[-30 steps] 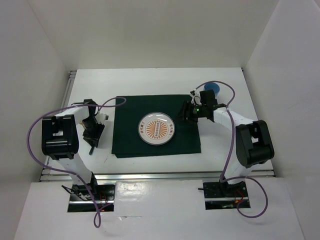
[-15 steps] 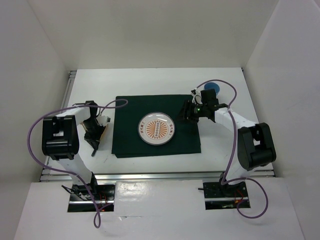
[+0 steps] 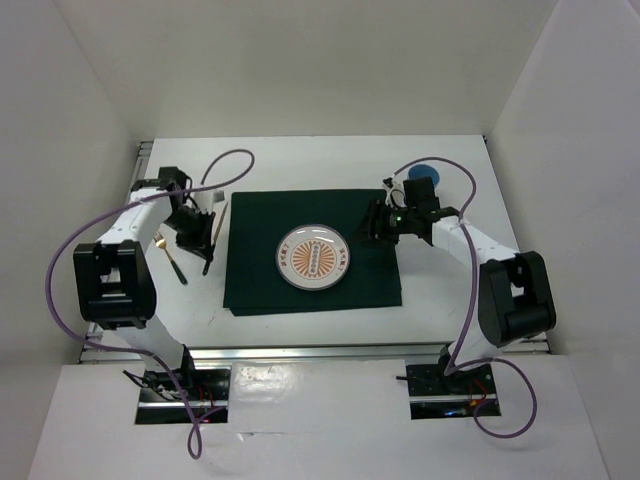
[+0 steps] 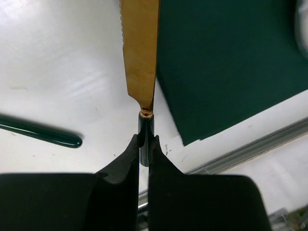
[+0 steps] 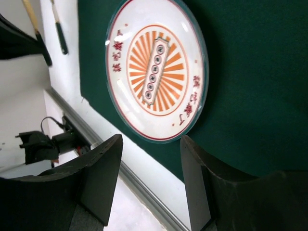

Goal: Set the dinner table for one person

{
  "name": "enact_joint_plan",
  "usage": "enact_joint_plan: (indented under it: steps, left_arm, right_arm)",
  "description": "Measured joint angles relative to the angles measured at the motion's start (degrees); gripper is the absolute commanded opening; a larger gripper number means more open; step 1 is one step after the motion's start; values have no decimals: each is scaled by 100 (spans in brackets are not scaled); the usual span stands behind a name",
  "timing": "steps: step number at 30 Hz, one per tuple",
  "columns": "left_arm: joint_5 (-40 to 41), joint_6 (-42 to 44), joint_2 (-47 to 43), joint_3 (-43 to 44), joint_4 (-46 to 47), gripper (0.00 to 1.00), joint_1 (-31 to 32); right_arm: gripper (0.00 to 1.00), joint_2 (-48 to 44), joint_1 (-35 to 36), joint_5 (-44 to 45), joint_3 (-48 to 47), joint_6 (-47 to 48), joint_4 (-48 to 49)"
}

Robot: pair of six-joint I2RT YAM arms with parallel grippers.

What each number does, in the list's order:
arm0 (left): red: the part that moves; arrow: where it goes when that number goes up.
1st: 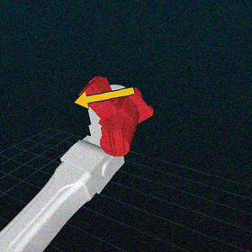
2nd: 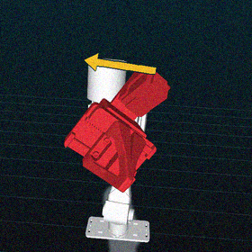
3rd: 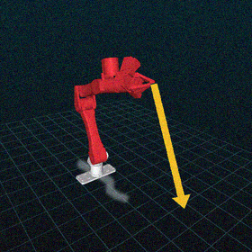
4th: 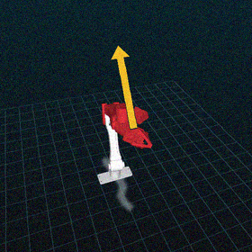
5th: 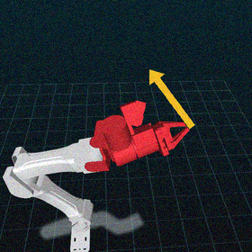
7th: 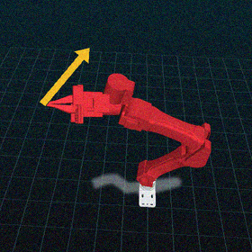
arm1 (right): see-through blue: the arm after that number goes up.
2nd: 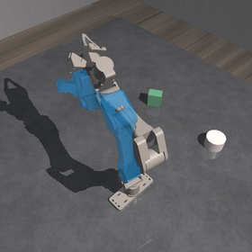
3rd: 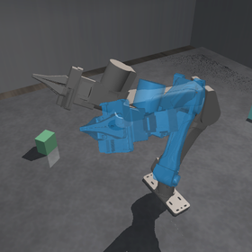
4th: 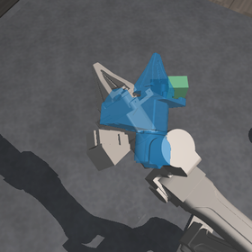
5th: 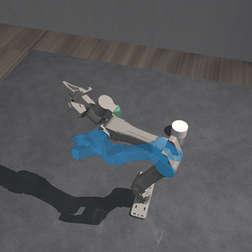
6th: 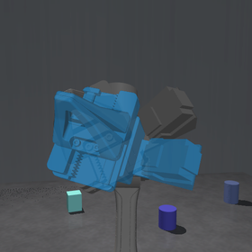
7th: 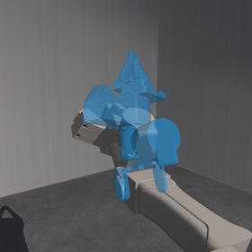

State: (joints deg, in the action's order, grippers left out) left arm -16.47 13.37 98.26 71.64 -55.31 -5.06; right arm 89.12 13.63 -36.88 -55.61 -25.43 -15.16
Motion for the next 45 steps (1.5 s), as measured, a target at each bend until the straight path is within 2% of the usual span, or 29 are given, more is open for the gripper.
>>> enact_joint_plan:
  steps: [5, 10, 14, 18, 22, 25, 33, 45]
  left_arm:
    - [-791, -11, -435, 728, -177, 0, 2]
    - [-2240, -96, -481, 1558, -343, 0, 79]
    - [-3375, -240, -636, 1958, -212, 0, 385]
    - [-4441, -439, -1191, 1843, 210, 0, 643]
    - [-5451, -1196, -2199, 1062, 1436, 0, 667]
    - [-6013, -1604, -2509, 881, 1965, 0, 704]
    - [-6194, -1639, -2481, 872, 1982, 0, 885]
    - [-6148, -1683, -2430, 872, 2149, 0, 885]
  right_arm:
    - [56, -247, 184, -168, -26, 101, 13]
    - [56, -289, 1211, -103, -603, 212, 192]
    - [56, -385, 2002, 55, -984, 216, 767]
    - [56, -459, 2505, 249, -1209, 188, 1307]
    - [56, -481, 2848, 487, -1261, 125, 1880]
    - [56, -544, 2979, 669, -1196, 39, 2262]
    - [54, -868, 3005, 494, -833, -308, 3375]
    - [54, -1370, 3064, 326, -446, -321, 3578]
